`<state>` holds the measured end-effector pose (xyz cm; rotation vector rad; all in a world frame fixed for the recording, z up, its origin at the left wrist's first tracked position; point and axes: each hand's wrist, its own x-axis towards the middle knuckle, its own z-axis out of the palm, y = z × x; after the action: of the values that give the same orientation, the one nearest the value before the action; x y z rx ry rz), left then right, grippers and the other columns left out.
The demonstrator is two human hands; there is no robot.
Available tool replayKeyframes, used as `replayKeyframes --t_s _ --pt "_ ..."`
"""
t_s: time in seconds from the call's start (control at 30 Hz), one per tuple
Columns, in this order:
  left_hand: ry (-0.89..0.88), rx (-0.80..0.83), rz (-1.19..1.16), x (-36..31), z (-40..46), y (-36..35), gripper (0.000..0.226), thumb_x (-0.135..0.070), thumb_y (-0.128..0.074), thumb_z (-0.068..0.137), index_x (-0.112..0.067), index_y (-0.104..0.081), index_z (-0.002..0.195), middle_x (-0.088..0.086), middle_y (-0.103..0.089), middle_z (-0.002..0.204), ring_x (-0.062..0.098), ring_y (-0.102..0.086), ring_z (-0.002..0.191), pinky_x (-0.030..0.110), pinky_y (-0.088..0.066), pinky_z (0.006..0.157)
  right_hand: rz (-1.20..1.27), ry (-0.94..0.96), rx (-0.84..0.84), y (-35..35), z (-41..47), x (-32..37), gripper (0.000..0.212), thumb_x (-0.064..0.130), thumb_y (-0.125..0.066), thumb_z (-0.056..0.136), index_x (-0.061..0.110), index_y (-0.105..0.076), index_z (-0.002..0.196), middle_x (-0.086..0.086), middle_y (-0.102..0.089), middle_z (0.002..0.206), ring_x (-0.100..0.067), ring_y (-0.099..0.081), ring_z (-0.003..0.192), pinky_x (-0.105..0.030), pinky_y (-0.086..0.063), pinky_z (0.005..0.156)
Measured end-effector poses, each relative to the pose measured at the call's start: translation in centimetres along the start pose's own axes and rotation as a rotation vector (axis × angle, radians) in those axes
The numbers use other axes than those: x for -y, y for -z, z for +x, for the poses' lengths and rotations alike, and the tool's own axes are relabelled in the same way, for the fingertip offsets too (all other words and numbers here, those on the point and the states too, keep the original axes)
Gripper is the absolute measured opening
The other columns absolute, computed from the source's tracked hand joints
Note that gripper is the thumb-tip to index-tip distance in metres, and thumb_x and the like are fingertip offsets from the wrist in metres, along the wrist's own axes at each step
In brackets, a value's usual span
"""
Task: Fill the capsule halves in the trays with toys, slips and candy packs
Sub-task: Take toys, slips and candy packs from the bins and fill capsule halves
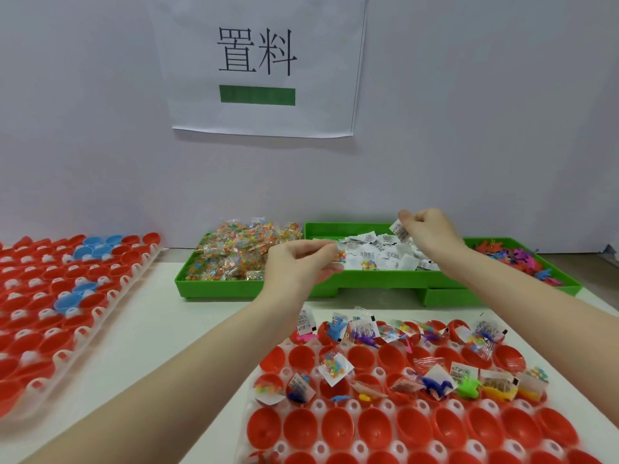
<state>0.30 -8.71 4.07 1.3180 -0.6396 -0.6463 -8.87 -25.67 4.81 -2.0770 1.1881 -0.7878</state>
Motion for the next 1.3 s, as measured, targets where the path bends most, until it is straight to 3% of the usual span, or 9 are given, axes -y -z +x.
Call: replayKeyframes --t_s 0.2,0.3,0.47,0.57,0.8,0.9,0.97,1.13,1.3 --pt "0.035 0.008 -0.061 -0.3 -1.0 0.1 0.009 -0.001 -0.061 0.084 -0.009 -0.065 0.081 0.009 -0.067 0.075 0.006 -0.066 0.058 0.011 -0.052 0.060 0.317 0.010 0.164 0.1 -3.4 1.5 0.035 0.032 -0.040 0.097 0.016 -0.056 0.070 0.007 -0.043 0.055 -0.008 -0.028 0.052 -0.015 -0.030 0.040" --pt "0.066 0.026 -0.140 -0.4 -2.1 -0.7 0.006 -0.002 -0.063 0.082 -0.007 -0.066 0.082 0.008 -0.067 0.073 0.009 -0.067 0.058 0.013 -0.053 0.060 0.540 0.086 0.262 0.9 -7.0 2.9 0.044 0.036 -0.051 0.091 0.024 -0.059 0.049 0.013 -0.035 0.033 -0.003 -0.028 0.041 -0.009 -0.025 0.034" --pt "0.197 0.111 -0.380 -1.0 -5.3 -1.7 0.008 -0.003 -0.062 0.081 0.000 -0.068 0.086 0.013 -0.072 0.077 0.018 -0.071 0.069 0.018 -0.055 0.059 0.586 0.252 0.155 1.2 -11.1 3.6 0.024 0.029 -0.060 0.082 0.014 -0.063 0.064 0.008 -0.048 0.044 0.001 -0.042 0.040 -0.005 -0.034 0.043" --pt "0.195 0.151 -0.454 -1.5 -7.5 -1.8 0.012 -0.014 -0.066 0.071 -0.009 -0.073 0.062 0.007 -0.070 0.070 0.018 -0.071 0.069 0.020 -0.056 0.060 0.577 0.319 0.073 1.1 -13.0 3.3 0.020 0.034 -0.063 0.077 0.016 -0.065 0.067 -0.001 -0.045 0.048 -0.009 -0.042 0.045 -0.014 -0.043 0.047" --pt "0.020 0.156 -0.291 -1.2 -11.6 -1.3 0.017 -0.002 -0.058 0.081 -0.003 -0.072 0.089 0.011 -0.073 0.087 0.012 -0.068 0.079 0.017 -0.055 0.068 0.487 0.363 0.122 2.8 -17.5 3.7 0.033 0.057 -0.052 0.068 0.028 -0.067 0.073 -0.007 -0.045 0.052 -0.003 -0.038 0.047 -0.011 -0.034 0.045" --pt "0.053 0.106 -0.256 -1.4 -12.4 -0.5 0.014 -0.001 -0.061 0.079 -0.003 -0.074 0.075 0.010 -0.070 0.080 0.015 -0.066 0.073 0.016 -0.054 0.064 0.688 0.179 0.326 4.0 -18.1 3.8 0.026 0.028 -0.044 0.094 0.026 -0.069 0.086 0.003 -0.036 0.051 -0.004 -0.031 0.039 -0.012 -0.026 0.039" --pt "0.045 0.110 -0.208 -1.6 -13.1 0.1 0.016 -0.003 -0.062 0.078 -0.009 -0.075 0.071 0.005 -0.070 0.076 0.014 -0.066 0.071 0.015 -0.053 0.062 0.740 0.139 0.412 5.0 -18.5 3.6 0.028 0.009 -0.046 0.083 0.024 -0.068 0.092 0.002 -0.029 0.055 -0.004 -0.027 0.041 -0.015 -0.029 0.040" --pt "0.006 0.146 -0.049 -1.9 -15.0 1.0 0.021 0.000 -0.064 0.079 -0.017 -0.076 0.080 0.004 -0.074 0.077 0.007 -0.068 0.068 0.014 -0.051 0.058 0.696 0.369 0.390 6.8 -20.8 3.0 0.042 0.019 -0.055 0.072 0.031 -0.060 0.111 0.012 -0.062 0.069 0.001 -0.055 0.064 -0.009 -0.045 0.066" --pt "-0.116 0.133 0.111 -2.2 -16.0 1.1 0.028 0.001 -0.067 0.076 -0.021 -0.069 0.092 0.012 -0.071 0.075 0.013 -0.066 0.064 0.019 -0.054 0.060 0.674 0.361 0.278 7.4 -22.0 3.4 0.048 0.022 -0.074 0.046 0.026 -0.069 0.094 0.004 -0.073 0.076 -0.007 -0.069 0.071 -0.013 -0.052 0.062"
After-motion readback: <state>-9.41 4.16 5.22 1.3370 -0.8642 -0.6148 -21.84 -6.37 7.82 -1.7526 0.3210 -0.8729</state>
